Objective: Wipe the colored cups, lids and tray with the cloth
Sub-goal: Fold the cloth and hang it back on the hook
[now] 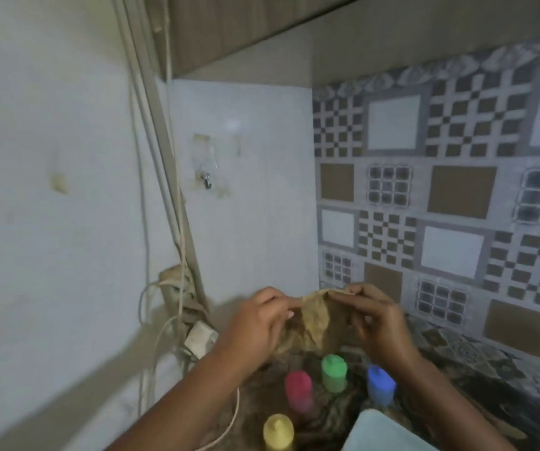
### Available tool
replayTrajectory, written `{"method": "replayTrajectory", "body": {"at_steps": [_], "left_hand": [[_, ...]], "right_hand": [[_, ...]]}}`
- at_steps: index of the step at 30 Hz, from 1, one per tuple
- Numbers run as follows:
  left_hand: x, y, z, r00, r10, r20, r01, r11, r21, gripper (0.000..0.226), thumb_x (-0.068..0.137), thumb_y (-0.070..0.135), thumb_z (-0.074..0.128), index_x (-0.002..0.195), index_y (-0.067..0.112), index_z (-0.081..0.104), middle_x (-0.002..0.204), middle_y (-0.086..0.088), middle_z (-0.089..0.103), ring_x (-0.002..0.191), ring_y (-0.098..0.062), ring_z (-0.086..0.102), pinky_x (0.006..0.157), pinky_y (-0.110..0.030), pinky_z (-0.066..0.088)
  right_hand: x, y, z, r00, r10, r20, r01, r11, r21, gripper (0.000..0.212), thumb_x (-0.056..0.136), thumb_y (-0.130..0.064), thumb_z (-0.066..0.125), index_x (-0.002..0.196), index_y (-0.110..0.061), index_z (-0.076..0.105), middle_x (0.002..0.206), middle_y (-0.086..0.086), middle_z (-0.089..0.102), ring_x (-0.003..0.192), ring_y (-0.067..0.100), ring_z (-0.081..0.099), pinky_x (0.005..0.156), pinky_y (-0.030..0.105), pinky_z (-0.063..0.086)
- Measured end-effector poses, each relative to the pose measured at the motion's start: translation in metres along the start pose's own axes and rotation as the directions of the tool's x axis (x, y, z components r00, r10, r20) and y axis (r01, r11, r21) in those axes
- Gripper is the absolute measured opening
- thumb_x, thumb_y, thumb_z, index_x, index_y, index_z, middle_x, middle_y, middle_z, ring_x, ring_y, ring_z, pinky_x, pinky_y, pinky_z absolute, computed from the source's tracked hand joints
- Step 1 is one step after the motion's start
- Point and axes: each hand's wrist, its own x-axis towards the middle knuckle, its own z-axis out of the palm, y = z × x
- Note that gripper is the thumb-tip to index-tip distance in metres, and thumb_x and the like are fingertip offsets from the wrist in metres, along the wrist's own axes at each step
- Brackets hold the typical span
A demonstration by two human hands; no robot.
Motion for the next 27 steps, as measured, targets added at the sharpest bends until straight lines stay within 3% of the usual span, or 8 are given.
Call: {"method": "replayTrajectory", "body": {"at_steps": [4,7,12,14,17,20,23,27], "left_hand": [[0.04,-0.034,-0.041,0.999,0.032,-0.019,-0.027,0.98,0.197,0.03,0.097,0.02,0.048,0.121,0.021,0.067,0.097,-0.004,0.06,0.081,-0.015,0.064,0.075,-0.027,0.055],[0.072,-0.038,-0.083,0.996,-0.085,-0.042,0.093,0.96,0.264,0.008,0.097,0.035,0.059,0.091,0.031,0.058,0.084,0.002,0.06,0.078,-0.023,0.063,0.069,-0.039,0.052],[0.105,-0.051,-0.14,0.983,-0.162,-0.09,0.185,0.882,0.433,0.027,0.091,0.061,0.054,0.094,0.034,0.056,0.093,0.009,0.063,0.085,-0.012,0.062,0.068,-0.032,0.043],[0.112,-0.058,-0.156,0.979,-0.198,-0.042,0.186,0.792,0.582,0.025,0.098,0.05,0.048,0.116,0.035,0.056,0.111,0.007,0.058,0.1,-0.014,0.057,0.074,-0.032,0.042],[0.122,-0.074,-0.171,0.971,-0.237,0.034,0.1,0.533,0.84,0.06,0.098,0.029,0.054,0.152,0.025,0.03,0.135,-0.005,0.041,0.123,-0.026,0.042,0.084,-0.034,0.044],[0.127,-0.093,-0.174,0.992,-0.129,-0.006,0.068,0.478,0.876,0.061,0.085,0.022,0.073,0.14,0.013,0.049,0.118,-0.013,0.053,0.107,-0.035,0.052,0.067,-0.04,0.05],[0.132,-0.106,-0.171,0.986,-0.169,0.004,0.073,0.446,0.892,0.059,0.077,0.018,0.078,0.131,0.009,0.055,0.111,-0.013,0.054,0.098,-0.035,0.055,0.059,-0.037,0.045],[0.132,-0.112,-0.167,0.993,-0.118,-0.025,0.075,0.439,0.895,0.062,0.051,0.013,0.091,0.109,0.008,0.07,0.089,-0.011,0.058,0.073,-0.033,0.059,0.046,-0.033,0.041]], "right_hand": [[0.07,-0.007,0.031,0.994,-0.113,0.01,0.113,0.992,-0.055,0.043,0.085,0.007,0.055,0.113,-0.017,0.077,0.103,-0.002,0.061,0.096,0.005,0.062,0.083,0.018,0.053],[0.125,-0.02,0.055,0.985,-0.174,0.021,0.175,0.982,-0.069,0.035,0.091,-0.002,0.056,0.115,-0.016,0.077,0.103,0.005,0.062,0.09,0.015,0.061,0.08,0.025,0.054],[0.201,-0.055,0.088,0.982,0.106,0.156,-0.138,0.967,0.213,0.016,0.091,-0.026,0.073,0.088,-0.012,0.066,0.077,-0.007,0.057,0.075,0.012,0.054,0.07,0.035,0.04],[0.224,-0.059,0.104,0.987,0.082,0.139,-0.109,0.975,0.196,0.023,0.088,-0.038,0.075,0.078,-0.025,0.059,0.074,-0.006,0.057,0.073,0.013,0.055,0.068,0.037,0.041],[0.247,-0.065,0.126,0.989,0.049,0.141,-0.077,0.978,0.196,0.028,0.086,-0.046,0.074,0.079,-0.025,0.057,0.074,-0.009,0.059,0.072,0.011,0.057,0.068,0.035,0.042],[0.265,-0.066,0.143,0.99,0.065,0.123,-0.089,0.976,0.198,0.029,0.082,-0.047,0.075,0.078,-0.024,0.059,0.074,-0.009,0.063,0.074,0.012,0.06,0.072,0.037,0.044],[0.271,-0.064,0.157,0.988,0.087,0.132,-0.104,0.986,0.132,0.028,0.085,-0.044,0.073,0.08,-0.02,0.059,0.072,-0.013,0.062,0.07,0.007,0.06,0.071,0.034,0.045],[0.269,-0.054,0.171,0.997,-0.026,0.077,0.018,0.994,0.105,0.011,0.094,-0.017,0.066,0.095,-0.022,0.076,0.084,-0.016,0.056,0.082,0.007,0.057,0.079,0.024,0.047]]}}
